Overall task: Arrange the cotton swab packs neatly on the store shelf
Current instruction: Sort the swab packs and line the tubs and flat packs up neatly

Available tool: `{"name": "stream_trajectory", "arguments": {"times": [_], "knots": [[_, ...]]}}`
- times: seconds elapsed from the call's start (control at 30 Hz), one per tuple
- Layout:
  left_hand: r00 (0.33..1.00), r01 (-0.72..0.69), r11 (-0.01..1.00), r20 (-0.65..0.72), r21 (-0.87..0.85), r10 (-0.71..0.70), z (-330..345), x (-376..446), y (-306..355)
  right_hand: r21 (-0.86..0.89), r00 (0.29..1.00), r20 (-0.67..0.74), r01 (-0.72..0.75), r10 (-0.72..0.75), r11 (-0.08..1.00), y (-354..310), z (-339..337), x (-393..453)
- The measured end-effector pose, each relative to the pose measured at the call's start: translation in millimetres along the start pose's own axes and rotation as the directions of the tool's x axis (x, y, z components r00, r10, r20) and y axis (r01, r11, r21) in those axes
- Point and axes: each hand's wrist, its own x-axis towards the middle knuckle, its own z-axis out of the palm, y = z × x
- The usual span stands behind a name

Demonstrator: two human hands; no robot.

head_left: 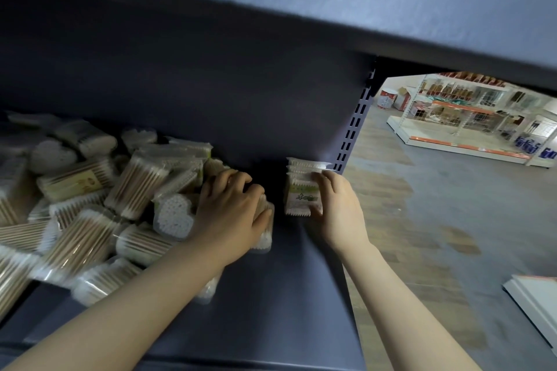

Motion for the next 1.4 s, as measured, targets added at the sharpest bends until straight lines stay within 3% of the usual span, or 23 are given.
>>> {"name": "stream_trajectory", "arguments": {"times": [0.23, 0.37, 0.5, 0.6, 0.9, 1.13, 1.23, 1.4], "knots": [[0.999, -0.002, 0.999, -0.034, -0.04, 0.0, -8, -9, -10, 0.036, 0.995, 0.045, -0.088, 0.087, 0.995, -11, 1, 1], [1.0, 0.008, 0.997, -0.018, -0.083, -0.009, -25, -10, -22, -0.049, 0.998, -0.01, -0.065, 0.064, 0.997, -20, -4, 1], [0.994, 0.104, 0.984, -0.01, -0.143, -0.106, -45, -8, -43, -0.115, 0.995, -0.094, 0.013, -0.024, 0.993, -42, -12, 5], [0.986, 0.153, 0.987, -0.053, -0.058, -0.156, -52, -12, -65, 0.018, 0.999, -0.04, 0.029, -0.028, 0.999, -62, -18, 7], [0.975, 0.221, 0.974, -0.006, 0.04, -0.221, -72, -35, -114, 0.386, 0.997, 0.075, -0.035, 0.007, 0.922, -121, -28, 25], [0.981, 0.093, 0.996, 0.171, -0.007, -0.09, -68, -53, -130, 0.46, 0.984, 0.175, -0.096, 0.015, 0.883, -152, -22, 41], [0.971, 0.107, 0.994, 0.218, -0.019, -0.1, -68, -54, -133, 0.432, 0.975, 0.222, -0.09, -0.009, 0.897, -159, -21, 45], [0.977, 0.142, 0.985, 0.173, -0.094, -0.125, -65, -51, -140, 0.42, 0.969, 0.248, -0.108, 0.001, 0.901, -166, -15, 50]]}}
